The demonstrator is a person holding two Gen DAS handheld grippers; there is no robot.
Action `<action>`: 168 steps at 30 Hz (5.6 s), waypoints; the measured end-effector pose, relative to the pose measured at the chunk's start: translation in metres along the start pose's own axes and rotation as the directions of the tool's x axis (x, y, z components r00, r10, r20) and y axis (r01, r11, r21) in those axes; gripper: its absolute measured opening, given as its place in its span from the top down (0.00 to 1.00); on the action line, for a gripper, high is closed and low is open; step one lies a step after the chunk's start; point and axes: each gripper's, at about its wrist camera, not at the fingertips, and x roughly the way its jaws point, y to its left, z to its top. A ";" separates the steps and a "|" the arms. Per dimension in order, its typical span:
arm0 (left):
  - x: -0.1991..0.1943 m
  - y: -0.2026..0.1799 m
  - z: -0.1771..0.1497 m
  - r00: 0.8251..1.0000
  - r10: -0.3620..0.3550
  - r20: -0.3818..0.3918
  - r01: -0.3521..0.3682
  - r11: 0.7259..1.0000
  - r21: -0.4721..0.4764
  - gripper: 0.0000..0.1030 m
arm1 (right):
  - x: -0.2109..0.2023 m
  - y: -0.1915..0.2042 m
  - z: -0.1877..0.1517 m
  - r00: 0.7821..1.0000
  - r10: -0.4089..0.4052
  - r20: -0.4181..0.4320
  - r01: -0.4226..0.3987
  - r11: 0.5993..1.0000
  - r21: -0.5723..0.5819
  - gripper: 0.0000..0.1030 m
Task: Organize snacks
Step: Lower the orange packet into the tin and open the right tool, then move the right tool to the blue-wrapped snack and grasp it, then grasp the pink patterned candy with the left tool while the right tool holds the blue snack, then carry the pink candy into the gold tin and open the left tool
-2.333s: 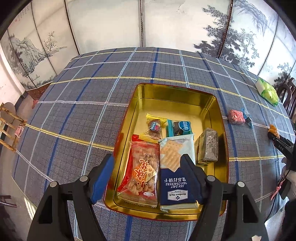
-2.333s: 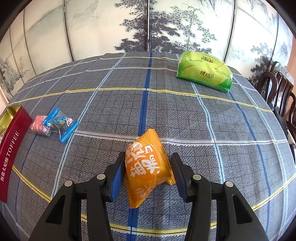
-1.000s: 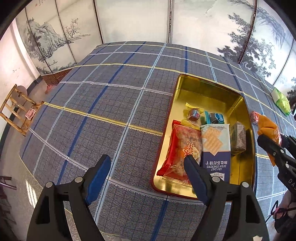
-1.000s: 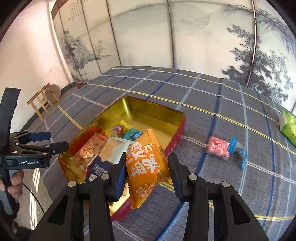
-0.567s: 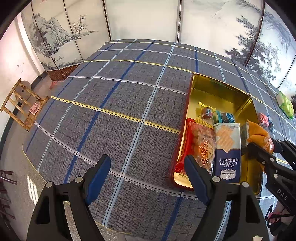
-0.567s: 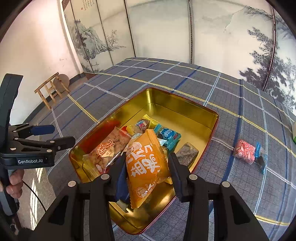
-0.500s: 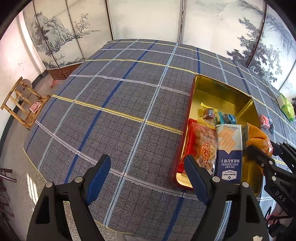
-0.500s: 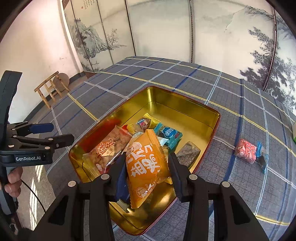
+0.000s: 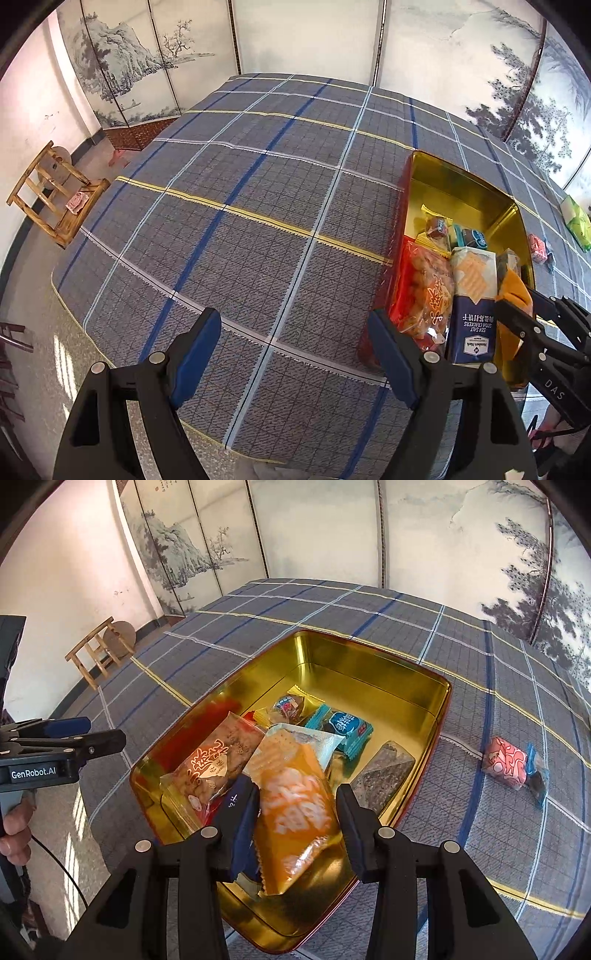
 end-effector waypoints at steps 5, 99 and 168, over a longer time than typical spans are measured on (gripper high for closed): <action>0.001 0.001 -0.002 1.000 -0.003 -0.004 0.003 1.000 0.000 0.24 | -0.002 0.003 0.001 1.000 0.004 0.008 -0.004 1.000 -0.007 0.57; -0.012 -0.240 0.027 0.974 -0.220 -0.060 0.226 0.903 0.366 0.24 | -0.026 -0.260 -0.048 0.956 -0.293 0.023 0.287 0.947 0.148 0.67; 0.051 -0.348 0.016 0.920 -0.327 -0.218 0.389 0.834 0.391 0.56 | -0.064 -0.317 -0.082 0.895 -0.445 -0.020 0.424 0.836 0.349 0.62</action>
